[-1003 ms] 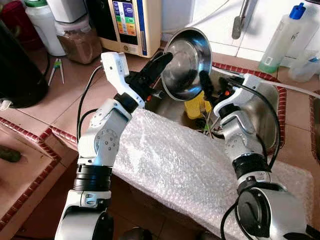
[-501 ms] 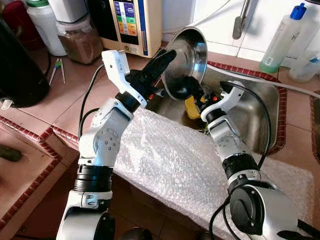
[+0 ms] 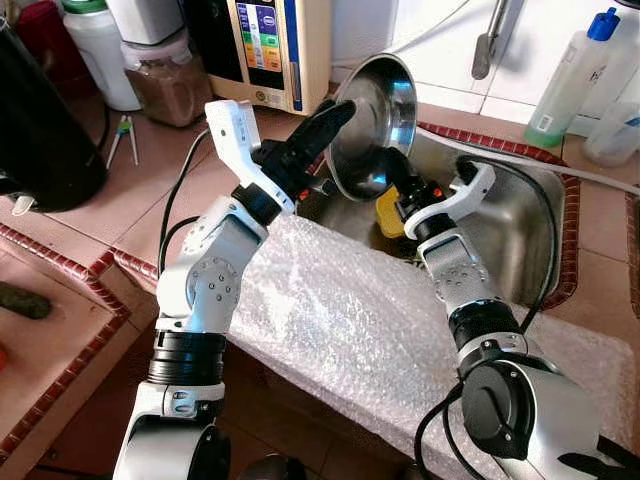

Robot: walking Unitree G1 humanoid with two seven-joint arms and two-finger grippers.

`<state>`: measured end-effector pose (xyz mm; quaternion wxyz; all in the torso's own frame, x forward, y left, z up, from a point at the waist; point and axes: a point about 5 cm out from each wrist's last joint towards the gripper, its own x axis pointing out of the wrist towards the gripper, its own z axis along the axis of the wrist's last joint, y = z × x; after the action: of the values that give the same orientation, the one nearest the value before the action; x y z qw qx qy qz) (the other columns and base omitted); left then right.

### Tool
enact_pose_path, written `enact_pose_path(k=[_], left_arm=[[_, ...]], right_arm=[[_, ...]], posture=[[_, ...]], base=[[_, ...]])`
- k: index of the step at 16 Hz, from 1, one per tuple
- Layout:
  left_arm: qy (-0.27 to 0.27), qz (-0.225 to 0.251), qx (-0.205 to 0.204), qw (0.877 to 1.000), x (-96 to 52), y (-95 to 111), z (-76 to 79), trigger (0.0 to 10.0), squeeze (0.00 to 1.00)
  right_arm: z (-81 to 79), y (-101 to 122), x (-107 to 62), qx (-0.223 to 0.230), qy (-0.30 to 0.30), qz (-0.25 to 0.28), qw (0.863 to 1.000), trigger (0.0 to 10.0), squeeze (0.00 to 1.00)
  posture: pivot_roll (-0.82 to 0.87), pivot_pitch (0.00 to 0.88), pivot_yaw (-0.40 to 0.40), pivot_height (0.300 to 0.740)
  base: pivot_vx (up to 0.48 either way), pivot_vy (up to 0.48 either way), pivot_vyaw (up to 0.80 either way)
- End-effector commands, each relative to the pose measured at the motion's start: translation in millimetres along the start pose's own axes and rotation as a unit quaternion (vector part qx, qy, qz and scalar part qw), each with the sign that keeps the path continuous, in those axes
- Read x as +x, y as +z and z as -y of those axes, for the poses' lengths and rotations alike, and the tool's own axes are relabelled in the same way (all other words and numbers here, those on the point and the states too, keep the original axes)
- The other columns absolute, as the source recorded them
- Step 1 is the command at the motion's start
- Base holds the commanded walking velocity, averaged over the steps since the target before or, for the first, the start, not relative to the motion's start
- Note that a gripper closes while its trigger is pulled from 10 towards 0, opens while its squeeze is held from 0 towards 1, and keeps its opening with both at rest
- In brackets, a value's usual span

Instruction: Kitchen organization

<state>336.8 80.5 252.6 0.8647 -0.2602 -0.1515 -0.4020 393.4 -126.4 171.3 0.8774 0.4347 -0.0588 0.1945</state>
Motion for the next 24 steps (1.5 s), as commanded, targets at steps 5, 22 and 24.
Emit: enact_pose_path(k=[5,22,24], left_arm=[[-0.014,0.008,0.004,1.0,-0.9,4.5,3.1,0.0,0.0],[-0.013,0.008,0.004,1.0,-0.8,3.9,2.9,0.0,0.0],[-0.013,0.007,0.004,1.0,-0.7,3.7,2.7,0.0,0.0]], right_arm=[[-8.9,4.0,3.3,0.027,0.042,0.0,0.999,0.0,0.0],[-9.4,3.2,3.2,0.024,0.045,-0.004,0.999,0.0,0.0],[-9.5,3.2,2.8,0.024,0.047,-0.005,0.999,0.0,0.0]], posture=[[0.01,0.093,0.046,0.74],[0.01,0.092,0.047,0.74],[0.01,0.092,0.047,0.74]], base=[[0.0,0.0,0.0],[0.0,0.0,0.0],[0.0,0.0,0.0]])
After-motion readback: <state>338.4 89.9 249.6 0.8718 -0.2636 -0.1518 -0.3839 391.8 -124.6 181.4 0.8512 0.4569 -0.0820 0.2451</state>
